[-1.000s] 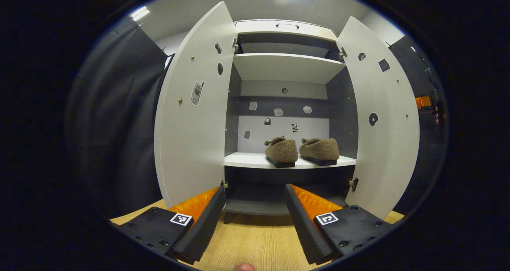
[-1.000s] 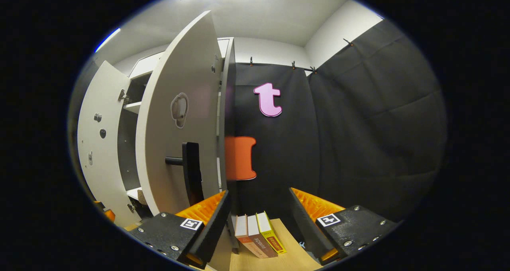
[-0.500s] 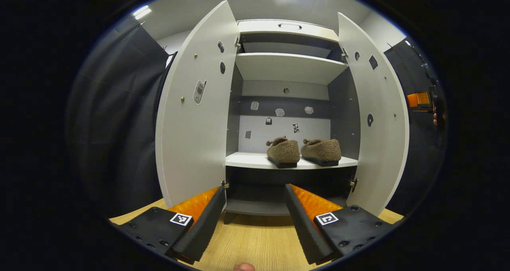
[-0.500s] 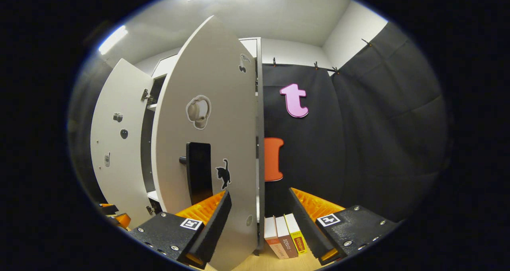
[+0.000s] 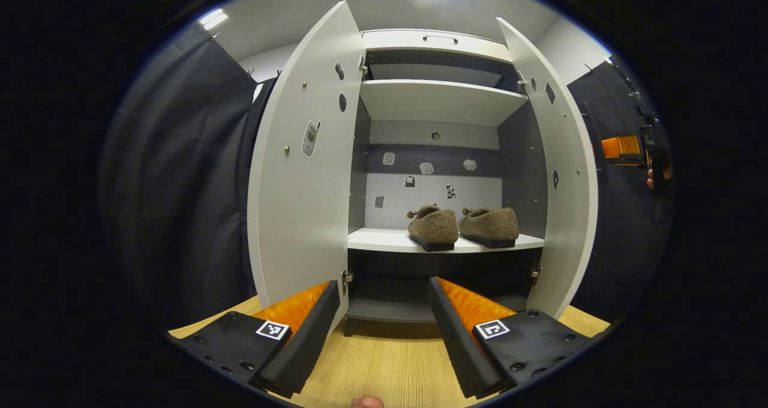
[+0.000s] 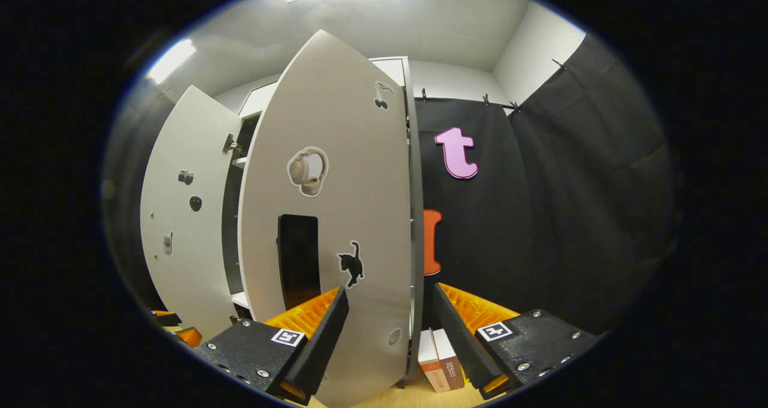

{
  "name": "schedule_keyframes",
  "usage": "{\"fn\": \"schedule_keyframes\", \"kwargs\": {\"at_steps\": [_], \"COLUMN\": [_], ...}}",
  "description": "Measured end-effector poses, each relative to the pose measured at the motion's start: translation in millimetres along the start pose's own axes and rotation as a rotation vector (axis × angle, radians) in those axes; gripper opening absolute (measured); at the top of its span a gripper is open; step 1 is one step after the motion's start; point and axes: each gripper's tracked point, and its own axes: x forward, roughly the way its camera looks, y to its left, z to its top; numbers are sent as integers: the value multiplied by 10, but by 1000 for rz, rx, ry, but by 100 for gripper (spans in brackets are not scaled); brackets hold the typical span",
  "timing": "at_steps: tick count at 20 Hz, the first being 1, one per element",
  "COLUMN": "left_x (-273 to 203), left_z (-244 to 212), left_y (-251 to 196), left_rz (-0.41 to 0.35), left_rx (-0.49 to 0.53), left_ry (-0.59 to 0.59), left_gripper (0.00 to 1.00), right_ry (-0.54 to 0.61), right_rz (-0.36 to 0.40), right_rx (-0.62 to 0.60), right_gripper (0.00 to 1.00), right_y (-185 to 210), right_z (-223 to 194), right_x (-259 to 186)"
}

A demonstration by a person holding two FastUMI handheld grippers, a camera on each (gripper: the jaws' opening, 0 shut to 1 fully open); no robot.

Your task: Grab one shoe with the right hand and put it into the shoe cabinet, grab the other shoe with the left hand and put it into the shoe cabinet; then close the right door with the right hand and the left door with the left hand.

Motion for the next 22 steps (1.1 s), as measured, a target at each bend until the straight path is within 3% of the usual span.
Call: {"fn": "schedule_keyframes", "kwargs": {"at_steps": [3, 4, 7, 8, 14, 22], "left_x": [-30, -40, -72, -76, -109, -145], "left_z": [-22, -21, -7, 1, 36, 23], "left_y": [-30, -21, -8, 5, 21, 8], "left_rz": [-9, -8, -5, -3, -7, -17], "left_rx": [-1, 2, 2, 2, 7, 0], "left_ry": [3, 3, -1, -1, -5, 0], "left_gripper": [96, 94, 97, 94, 96, 94], "right_ry": [6, -1, -3, 8, 88, 107], "right_rz": [56, 67, 80, 90, 141, 142], "right_rx": [1, -2, -17, -11, 69, 78], "right_gripper": [91, 86, 98, 92, 92, 92], "right_y": [185, 222, 328, 391, 735, 865], "right_z": [-13, 11, -18, -60, -366, -479], "right_x": [32, 22, 34, 54, 305, 533]}}
